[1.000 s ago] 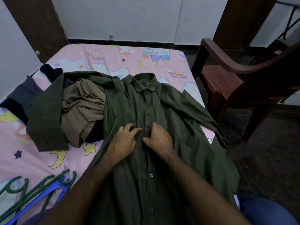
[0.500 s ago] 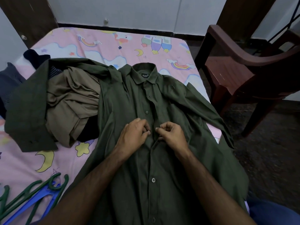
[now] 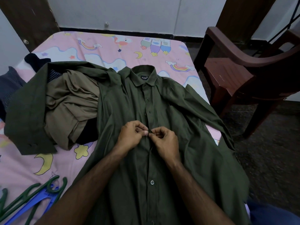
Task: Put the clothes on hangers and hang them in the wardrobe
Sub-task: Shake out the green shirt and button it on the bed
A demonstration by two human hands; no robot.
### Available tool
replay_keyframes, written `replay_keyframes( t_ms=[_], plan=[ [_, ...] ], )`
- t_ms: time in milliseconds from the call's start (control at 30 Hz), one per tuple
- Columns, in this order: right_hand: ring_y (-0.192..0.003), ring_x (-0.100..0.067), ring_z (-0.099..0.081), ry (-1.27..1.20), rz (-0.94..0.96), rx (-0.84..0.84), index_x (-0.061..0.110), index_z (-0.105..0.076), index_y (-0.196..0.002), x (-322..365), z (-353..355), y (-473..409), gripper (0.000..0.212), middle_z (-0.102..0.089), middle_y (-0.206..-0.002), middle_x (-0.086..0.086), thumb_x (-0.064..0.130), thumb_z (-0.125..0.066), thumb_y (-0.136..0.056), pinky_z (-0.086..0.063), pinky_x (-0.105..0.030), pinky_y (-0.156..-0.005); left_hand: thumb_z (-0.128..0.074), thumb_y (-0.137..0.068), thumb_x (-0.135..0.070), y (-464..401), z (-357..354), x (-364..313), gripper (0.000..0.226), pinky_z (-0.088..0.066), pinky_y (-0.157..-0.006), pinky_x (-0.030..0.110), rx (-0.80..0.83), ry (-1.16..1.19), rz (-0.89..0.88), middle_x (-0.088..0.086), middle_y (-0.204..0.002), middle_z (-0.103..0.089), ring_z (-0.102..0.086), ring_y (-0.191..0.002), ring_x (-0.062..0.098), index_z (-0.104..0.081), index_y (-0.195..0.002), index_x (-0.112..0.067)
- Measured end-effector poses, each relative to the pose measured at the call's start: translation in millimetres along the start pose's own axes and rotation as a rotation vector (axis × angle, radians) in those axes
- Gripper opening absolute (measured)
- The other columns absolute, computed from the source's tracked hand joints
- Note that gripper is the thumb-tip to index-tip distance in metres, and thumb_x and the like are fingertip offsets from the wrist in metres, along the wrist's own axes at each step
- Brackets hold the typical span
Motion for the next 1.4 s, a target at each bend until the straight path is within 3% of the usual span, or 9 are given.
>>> replay_keyframes(
  t_ms=[333, 433, 600, 767, 900, 1033, 1167, 1300, 1400],
  plan=[
    [-0.084, -0.005, -0.069, -0.040, 0.133, 0.036, 0.031, -0.077, -0.095, 4.3, -1.6, 8.9, 0.019, -0.072, -0.093, 0.014, 0.044, -0.068, -0.084, -0.058, -0.038, -0.080, -0.070, -0.091, -0.026, -3.1, -0.8, 2.8, 0.007, -0.047, -0.070, 0.025, -0.005, 0.065, 0.022, -0.006, -0.074, -0.074, -0.063, -0.063, 0.001, -0.066, -0.095, -0.022],
    [-0.089, -0.006, -0.070, -0.066, 0.138, 0.084, 0.030, -0.077, -0.098, 3.8, -0.7, 7.7, 0.018, -0.074, -0.095, 0.012, 0.034, -0.064, -0.086, -0.058, -0.039, -0.084, -0.078, -0.083, -0.034, -5.0, -0.9, 3.2, 0.021, -0.047, -0.070, 0.024, 0.002, 0.047, 0.037, -0.005, -0.078, -0.075, -0.066, -0.072, 0.004, -0.065, -0.096, -0.023],
    [-0.094, -0.008, -0.072, -0.187, 0.103, 0.188, 0.021, -0.080, -0.103, 4.4, 2.4, 4.9, 0.017, -0.078, -0.096, 0.008, 0.014, -0.070, -0.091, -0.057, -0.031, -0.090, -0.078, -0.077, -0.018, -3.1, -3.1, 3.7, 0.026, -0.046, -0.067, 0.023, -0.023, -0.006, 0.061, -0.005, -0.081, -0.072, -0.067, -0.079, 0.011, -0.062, -0.096, -0.026],
    [-0.081, -0.004, -0.069, -0.085, 0.092, 0.099, 0.024, -0.079, -0.094, 4.5, 3.8, 1.3, 0.010, -0.075, -0.090, 0.008, 0.019, -0.073, -0.089, -0.053, -0.021, -0.077, -0.076, -0.076, -0.009, -1.1, -4.6, 5.8, 0.032, -0.048, -0.072, 0.028, -0.040, 0.046, 0.041, -0.002, -0.080, -0.068, -0.062, -0.073, 0.011, -0.055, -0.091, -0.028],
    [-0.072, -0.005, -0.066, 0.072, 0.084, 0.051, 0.029, -0.073, -0.085, 6.7, 0.3, -5.2, 0.002, -0.070, -0.080, 0.010, 0.030, -0.071, -0.085, -0.056, -0.033, -0.070, -0.080, -0.076, 0.000, -4.0, -3.0, 9.1, 0.039, -0.046, -0.071, 0.028, 0.002, 0.145, 0.011, -0.004, -0.071, -0.064, -0.054, -0.061, 0.007, -0.052, -0.090, -0.024],
    [-0.054, -0.018, -0.066, 0.130, 0.066, 0.128, 0.023, -0.063, -0.085, 20.2, 3.7, -26.7, 0.012, -0.066, -0.072, 0.002, 0.012, -0.061, -0.084, -0.060, -0.044, -0.058, -0.082, -0.078, -0.013, -7.0, -3.0, 9.5, 0.032, -0.046, -0.068, 0.025, -0.020, 0.042, -0.051, -0.006, -0.073, -0.068, -0.057, -0.061, 0.003, -0.055, -0.095, -0.021],
    [-0.078, -0.013, -0.061, 0.197, 0.264, 0.050, 0.015, -0.063, -0.091, 55.8, 3.0, -58.2, 0.007, -0.063, -0.088, 0.001, 0.014, -0.065, -0.084, -0.052, -0.033, -0.075, -0.080, -0.081, -0.020, -9.1, -1.5, 7.5, 0.026, -0.037, -0.059, 0.011, -0.074, -0.026, -0.141, -0.006, -0.073, -0.066, -0.055, -0.057, -0.005, -0.060, -0.096, -0.023],
    [-0.100, -0.026, -0.059, 0.429, 0.197, 0.193, 0.012, -0.052, -0.108, 64.1, -19.3, -78.7, 0.039, -0.058, -0.111, -0.007, 0.032, -0.072, -0.081, -0.050, -0.039, -0.086, -0.078, -0.083, -0.017, -11.6, 3.7, 8.1, 0.024, -0.041, -0.067, 0.018, -0.124, -0.135, -0.295, -0.003, -0.087, -0.060, -0.051, -0.062, -0.002, -0.064, -0.103, -0.020],
    [-0.104, -0.031, -0.061, 0.454, 0.148, 0.133, 0.011, -0.050, -0.108, 57.0, -14.9, -81.4, 0.036, -0.063, -0.111, -0.010, 0.028, -0.068, -0.081, -0.050, -0.039, -0.087, -0.069, -0.089, -0.009, -12.7, 10.8, 3.9, 0.026, -0.044, -0.078, 0.020, -0.174, -0.182, -0.417, -0.002, -0.104, -0.053, -0.054, -0.071, 0.001, -0.064, -0.114, -0.014]
  ],
)
Point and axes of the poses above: each hand's wrist, its own y-axis away from the middle knuckle, its own z-axis out of the back of the hand, x = y × z, the point moved 5 cm from there along -y, towards the middle knuckle
